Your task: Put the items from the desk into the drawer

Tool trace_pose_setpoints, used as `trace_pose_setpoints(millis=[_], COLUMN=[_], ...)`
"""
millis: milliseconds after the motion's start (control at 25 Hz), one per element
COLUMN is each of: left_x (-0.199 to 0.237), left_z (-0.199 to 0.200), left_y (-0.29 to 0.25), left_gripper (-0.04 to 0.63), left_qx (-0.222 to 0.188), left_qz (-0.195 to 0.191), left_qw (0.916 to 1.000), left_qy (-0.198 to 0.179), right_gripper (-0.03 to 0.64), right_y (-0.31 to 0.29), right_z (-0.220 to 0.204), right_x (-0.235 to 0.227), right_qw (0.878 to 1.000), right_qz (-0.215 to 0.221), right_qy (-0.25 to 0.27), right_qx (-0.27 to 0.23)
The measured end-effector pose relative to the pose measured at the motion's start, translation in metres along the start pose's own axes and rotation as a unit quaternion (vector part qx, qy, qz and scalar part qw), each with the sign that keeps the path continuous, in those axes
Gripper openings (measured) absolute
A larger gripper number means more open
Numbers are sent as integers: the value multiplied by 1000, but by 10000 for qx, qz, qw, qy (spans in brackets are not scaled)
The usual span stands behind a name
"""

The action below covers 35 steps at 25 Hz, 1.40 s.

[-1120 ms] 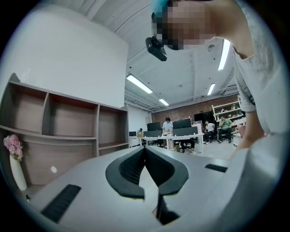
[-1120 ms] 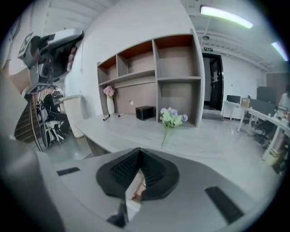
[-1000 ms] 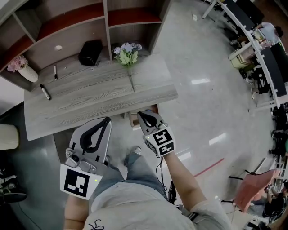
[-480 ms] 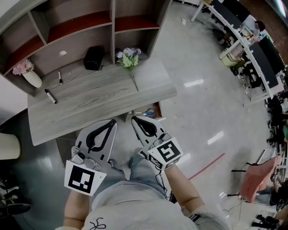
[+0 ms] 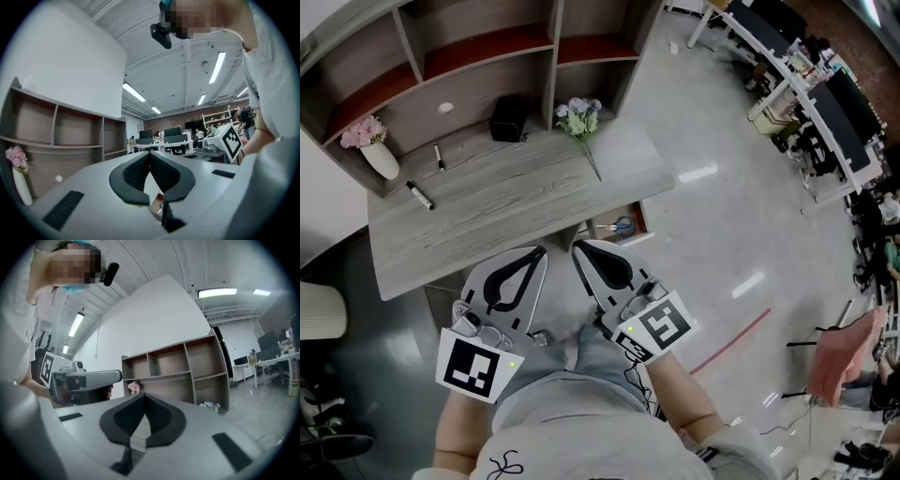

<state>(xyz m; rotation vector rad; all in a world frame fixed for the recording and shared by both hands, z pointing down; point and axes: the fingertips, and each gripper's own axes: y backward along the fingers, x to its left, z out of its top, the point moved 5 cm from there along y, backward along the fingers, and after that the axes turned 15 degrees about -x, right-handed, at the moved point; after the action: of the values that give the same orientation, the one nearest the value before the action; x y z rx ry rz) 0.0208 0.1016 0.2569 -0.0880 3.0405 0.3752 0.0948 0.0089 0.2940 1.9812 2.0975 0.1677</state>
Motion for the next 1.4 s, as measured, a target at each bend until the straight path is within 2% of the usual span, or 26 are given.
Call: trace_pose_setpoints(millis=[400, 760, 1040, 1400], left_x=[11, 27, 49, 91], left_z=[18, 16, 4, -3], left_y=[56, 71, 54, 0], left_gripper=[9, 9, 9, 9], left_qx=[-130, -149, -81, -169], left_qz=[-63, 89, 193, 361], left_qw=[9999, 9997, 9996, 9991], left_qy=[39, 172, 162, 150], right_gripper=[6, 8, 8, 8], right_y=[-21, -43, -68, -118], right_z=[18, 19, 9, 7], right_x=[56, 69, 48, -4], right_qw=[9995, 9993, 9991, 9978], right_qz=[59, 221, 350, 563], right_qy=[58, 54, -62, -189], right_qx=[-319, -290, -247, -278])
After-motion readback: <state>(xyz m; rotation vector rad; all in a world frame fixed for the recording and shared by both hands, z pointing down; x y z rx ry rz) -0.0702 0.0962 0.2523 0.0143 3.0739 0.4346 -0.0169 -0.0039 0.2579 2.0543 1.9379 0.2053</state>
